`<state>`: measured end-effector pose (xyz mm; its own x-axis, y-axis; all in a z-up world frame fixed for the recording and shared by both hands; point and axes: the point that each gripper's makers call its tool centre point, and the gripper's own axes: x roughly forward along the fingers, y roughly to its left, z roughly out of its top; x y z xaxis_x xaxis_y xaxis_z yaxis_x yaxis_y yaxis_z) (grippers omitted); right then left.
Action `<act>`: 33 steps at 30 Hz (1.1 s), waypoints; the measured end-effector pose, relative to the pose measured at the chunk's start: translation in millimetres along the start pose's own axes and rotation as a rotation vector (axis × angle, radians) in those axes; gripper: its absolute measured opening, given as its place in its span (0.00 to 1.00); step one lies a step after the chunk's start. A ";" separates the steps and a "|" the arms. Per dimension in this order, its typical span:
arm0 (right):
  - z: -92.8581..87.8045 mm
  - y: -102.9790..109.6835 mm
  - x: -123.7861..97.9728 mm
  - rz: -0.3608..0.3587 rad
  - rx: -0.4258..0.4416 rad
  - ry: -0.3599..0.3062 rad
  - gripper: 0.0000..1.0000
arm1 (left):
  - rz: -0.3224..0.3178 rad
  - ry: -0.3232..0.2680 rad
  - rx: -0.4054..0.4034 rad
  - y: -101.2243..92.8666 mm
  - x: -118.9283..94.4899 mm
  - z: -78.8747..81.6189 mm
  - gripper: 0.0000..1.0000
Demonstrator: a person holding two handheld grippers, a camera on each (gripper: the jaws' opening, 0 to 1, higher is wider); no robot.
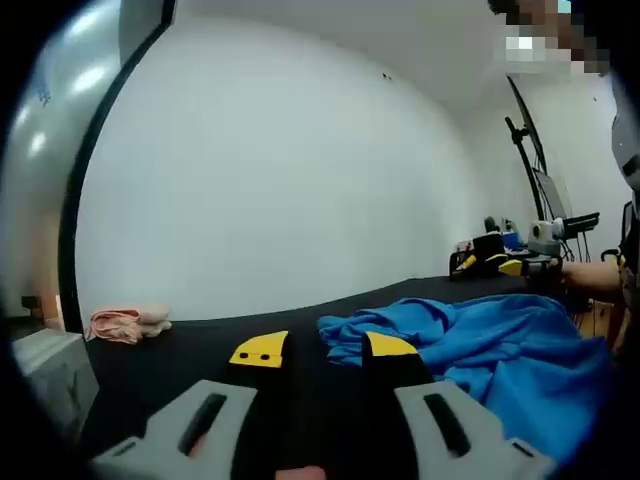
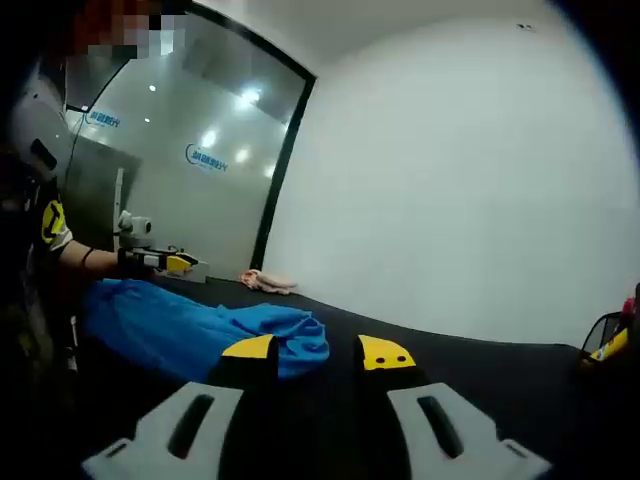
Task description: Spread out the cloth and fold it
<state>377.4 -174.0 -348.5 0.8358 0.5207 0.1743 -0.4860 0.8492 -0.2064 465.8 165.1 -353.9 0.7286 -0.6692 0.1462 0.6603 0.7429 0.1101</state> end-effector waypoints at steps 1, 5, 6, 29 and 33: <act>0.4 0.1 0.0 0.001 -0.001 -0.002 0.28 | -0.002 0.000 0.000 -0.6 0.1 0.1 0.27; 1.0 0.0 0.7 0.005 0.000 -0.005 0.28 | -0.006 0.002 0.000 -1.3 0.5 -0.4 0.27; 0.7 0.3 1.0 0.007 0.004 -0.003 0.28 | -0.008 0.008 0.002 -2.0 0.9 -1.5 0.27; -9.4 159.5 -53.2 0.378 -0.150 0.198 0.33 | -0.548 0.280 0.223 -139.1 -125.3 -5.3 0.35; -17.3 199.4 -48.2 0.455 -0.186 0.186 0.33 | -0.591 0.313 0.289 -165.6 -133.3 -18.7 0.38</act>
<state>244.7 -31.2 -414.6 0.5901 0.7944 -0.1436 -0.7711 0.5019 -0.3918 262.8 131.0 -410.0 0.3115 -0.9014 -0.3009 0.9166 0.2015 0.3452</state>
